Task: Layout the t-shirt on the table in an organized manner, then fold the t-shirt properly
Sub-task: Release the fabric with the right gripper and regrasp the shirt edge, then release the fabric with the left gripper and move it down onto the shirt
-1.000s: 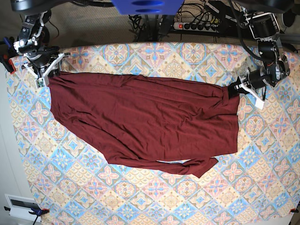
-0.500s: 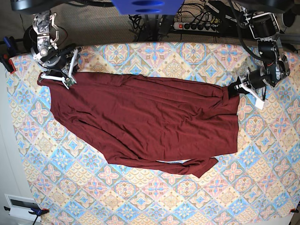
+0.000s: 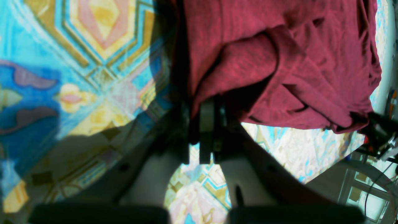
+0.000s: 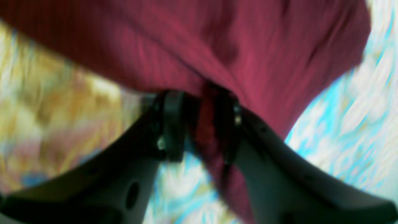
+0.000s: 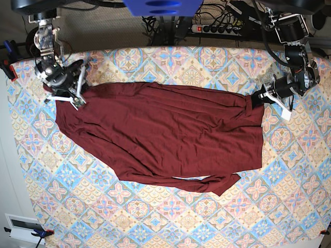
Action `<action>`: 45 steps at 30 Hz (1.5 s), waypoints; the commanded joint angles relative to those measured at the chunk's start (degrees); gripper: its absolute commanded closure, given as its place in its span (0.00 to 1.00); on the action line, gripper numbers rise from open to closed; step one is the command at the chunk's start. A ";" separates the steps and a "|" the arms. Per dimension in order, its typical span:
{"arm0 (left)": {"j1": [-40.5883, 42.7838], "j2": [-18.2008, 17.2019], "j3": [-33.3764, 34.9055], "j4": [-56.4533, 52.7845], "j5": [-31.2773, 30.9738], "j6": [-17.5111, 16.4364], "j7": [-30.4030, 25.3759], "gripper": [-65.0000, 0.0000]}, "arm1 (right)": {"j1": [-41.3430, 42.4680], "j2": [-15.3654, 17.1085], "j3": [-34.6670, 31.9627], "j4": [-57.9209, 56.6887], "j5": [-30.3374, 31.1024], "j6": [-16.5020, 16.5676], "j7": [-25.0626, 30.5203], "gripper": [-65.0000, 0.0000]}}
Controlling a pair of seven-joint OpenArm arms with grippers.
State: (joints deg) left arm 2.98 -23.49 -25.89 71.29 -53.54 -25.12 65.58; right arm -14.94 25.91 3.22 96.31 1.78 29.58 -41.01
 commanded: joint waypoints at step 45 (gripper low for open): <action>-0.48 -0.82 -0.09 0.32 0.31 -0.06 0.13 0.99 | 10.94 4.29 -4.50 -1.15 -2.97 0.35 -0.26 0.90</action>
State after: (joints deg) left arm 2.98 -23.49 -25.89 71.18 -53.56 -25.21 65.60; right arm -4.03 29.06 -1.69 94.67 -1.39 30.02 -41.15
